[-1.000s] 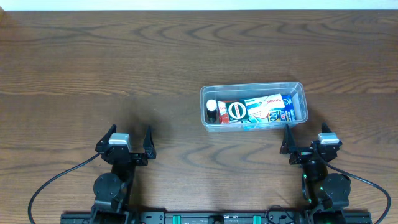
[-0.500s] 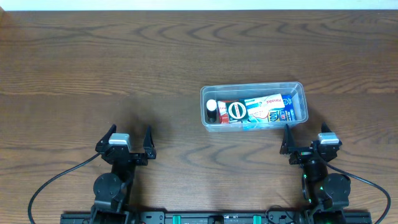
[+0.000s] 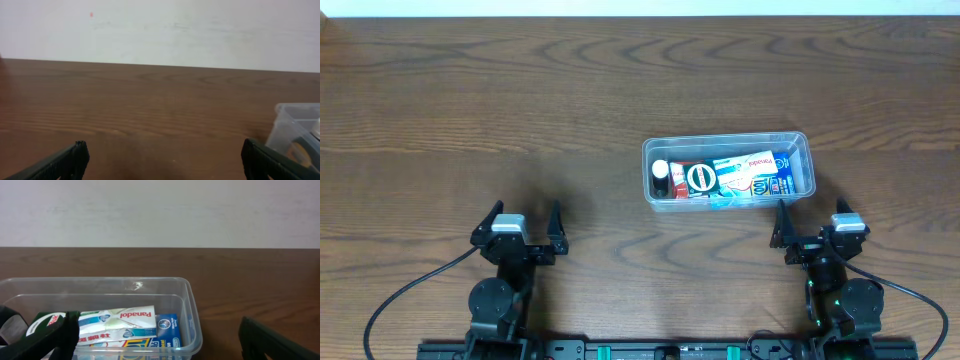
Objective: Pack container
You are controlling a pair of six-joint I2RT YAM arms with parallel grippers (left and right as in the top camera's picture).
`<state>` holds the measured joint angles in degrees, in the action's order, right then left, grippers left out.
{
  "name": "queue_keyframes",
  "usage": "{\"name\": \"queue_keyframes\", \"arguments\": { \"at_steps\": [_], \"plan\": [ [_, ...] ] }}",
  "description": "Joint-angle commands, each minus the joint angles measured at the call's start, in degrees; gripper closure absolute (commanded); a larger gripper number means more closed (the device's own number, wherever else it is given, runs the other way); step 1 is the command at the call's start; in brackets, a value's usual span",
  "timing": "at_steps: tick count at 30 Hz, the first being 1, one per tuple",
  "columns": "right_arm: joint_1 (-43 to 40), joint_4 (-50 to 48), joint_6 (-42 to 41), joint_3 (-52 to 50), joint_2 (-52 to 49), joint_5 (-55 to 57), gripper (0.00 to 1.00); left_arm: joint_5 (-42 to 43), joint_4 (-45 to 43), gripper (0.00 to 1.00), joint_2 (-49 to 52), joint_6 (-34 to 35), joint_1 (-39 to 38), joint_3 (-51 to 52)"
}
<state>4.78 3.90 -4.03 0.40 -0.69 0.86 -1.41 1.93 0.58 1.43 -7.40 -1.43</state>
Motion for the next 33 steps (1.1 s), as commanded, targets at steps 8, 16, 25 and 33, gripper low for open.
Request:
{"name": "queue_keyframes", "arguments": {
  "at_steps": [8, 16, 25, 33],
  "plan": [
    [-1.07, 0.33, 0.70, -0.09, 0.37, -0.44, 0.01, -0.28, 2.12, 0.02, -0.50, -0.76, 5.35, 1.20],
    [-1.07, 0.33, 0.70, -0.09, 0.37, -0.44, 0.01, -0.28, 2.12, 0.02, -0.50, -0.79, 5.35, 1.20],
    [-1.07, 0.33, 0.72, -0.09, 0.37, -0.44, 0.01, -0.28, 2.12, 0.02, -0.50, -0.79, 5.35, 1.20],
    [-1.07, 0.33, 0.70, -0.09, 0.37, -0.44, 0.01, -0.28, 2.12, 0.02, -0.52, -0.79, 5.35, 1.20]
  ]
}}
